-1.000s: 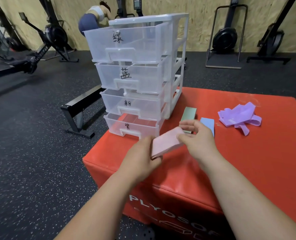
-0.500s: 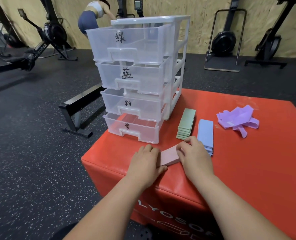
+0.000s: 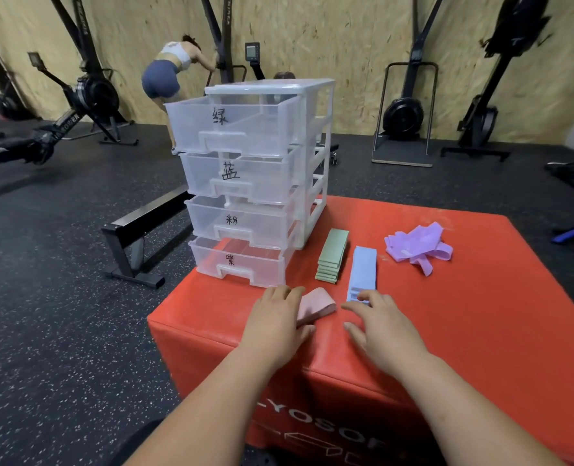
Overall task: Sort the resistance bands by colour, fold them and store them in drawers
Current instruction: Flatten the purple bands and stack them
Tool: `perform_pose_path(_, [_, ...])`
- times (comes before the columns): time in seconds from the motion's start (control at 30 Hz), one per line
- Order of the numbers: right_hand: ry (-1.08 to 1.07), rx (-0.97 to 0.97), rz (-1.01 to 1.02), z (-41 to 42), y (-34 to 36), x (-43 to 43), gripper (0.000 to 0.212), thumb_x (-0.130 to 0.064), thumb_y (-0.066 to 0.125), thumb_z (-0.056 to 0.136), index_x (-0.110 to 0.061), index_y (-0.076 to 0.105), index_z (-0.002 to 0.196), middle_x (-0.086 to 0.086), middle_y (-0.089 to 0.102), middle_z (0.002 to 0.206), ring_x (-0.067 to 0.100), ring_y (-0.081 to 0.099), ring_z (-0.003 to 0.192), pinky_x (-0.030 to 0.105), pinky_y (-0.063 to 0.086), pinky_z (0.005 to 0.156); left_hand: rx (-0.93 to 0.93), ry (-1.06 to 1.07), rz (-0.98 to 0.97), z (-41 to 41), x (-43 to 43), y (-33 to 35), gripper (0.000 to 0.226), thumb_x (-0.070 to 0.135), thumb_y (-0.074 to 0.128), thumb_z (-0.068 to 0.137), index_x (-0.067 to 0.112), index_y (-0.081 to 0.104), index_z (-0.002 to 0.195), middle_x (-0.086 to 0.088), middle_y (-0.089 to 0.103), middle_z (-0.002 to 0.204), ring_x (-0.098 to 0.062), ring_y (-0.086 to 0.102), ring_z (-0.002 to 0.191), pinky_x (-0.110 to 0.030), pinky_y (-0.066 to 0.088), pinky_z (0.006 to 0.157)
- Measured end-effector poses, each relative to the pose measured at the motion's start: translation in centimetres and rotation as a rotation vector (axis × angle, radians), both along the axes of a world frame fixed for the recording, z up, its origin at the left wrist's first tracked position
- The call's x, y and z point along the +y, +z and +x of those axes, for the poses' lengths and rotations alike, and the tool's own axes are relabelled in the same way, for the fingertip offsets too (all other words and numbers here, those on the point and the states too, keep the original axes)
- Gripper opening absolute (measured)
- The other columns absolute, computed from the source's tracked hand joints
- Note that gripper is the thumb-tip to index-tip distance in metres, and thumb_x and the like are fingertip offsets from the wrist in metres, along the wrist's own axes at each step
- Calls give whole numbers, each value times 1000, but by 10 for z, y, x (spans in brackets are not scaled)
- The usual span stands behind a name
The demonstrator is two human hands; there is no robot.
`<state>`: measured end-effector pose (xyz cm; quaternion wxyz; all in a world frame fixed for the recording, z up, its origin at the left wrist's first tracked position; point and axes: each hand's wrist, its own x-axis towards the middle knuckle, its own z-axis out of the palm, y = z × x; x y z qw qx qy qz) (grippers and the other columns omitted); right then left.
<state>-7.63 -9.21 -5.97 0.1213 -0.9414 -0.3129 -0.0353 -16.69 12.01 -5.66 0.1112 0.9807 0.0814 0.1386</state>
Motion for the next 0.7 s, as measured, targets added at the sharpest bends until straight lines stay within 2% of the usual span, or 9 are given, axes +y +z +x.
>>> perform_pose_path(0.33, [-163,50,-38,19,8,-95,57,-58,58,96,-42,47,149,-3,43,149,24,41,136,41,43,113,41,-219,34,35,-70,12,78,62,72,87,29,46,152,0,51,146,-26,44,134,-39,38,115])
perform_pose_path(0.5, [-256,83,-46,36,-6,-143,62,-61,57,96,-41,42,153,-1,39,156,25,37,142,43,41,116,37,-278,21,68,-98,11,73,59,71,89,30,47,152,2,51,145,-25,45,134,-38,40,110])
perform_pose_path(0.7, [-292,94,-83,72,-23,-164,70,-65,52,96,-39,33,158,2,26,167,26,25,152,46,37,120,-14,-262,-31,114,-121,-7,67,56,69,91,28,51,149,0,53,142,-25,45,134,-35,37,114])
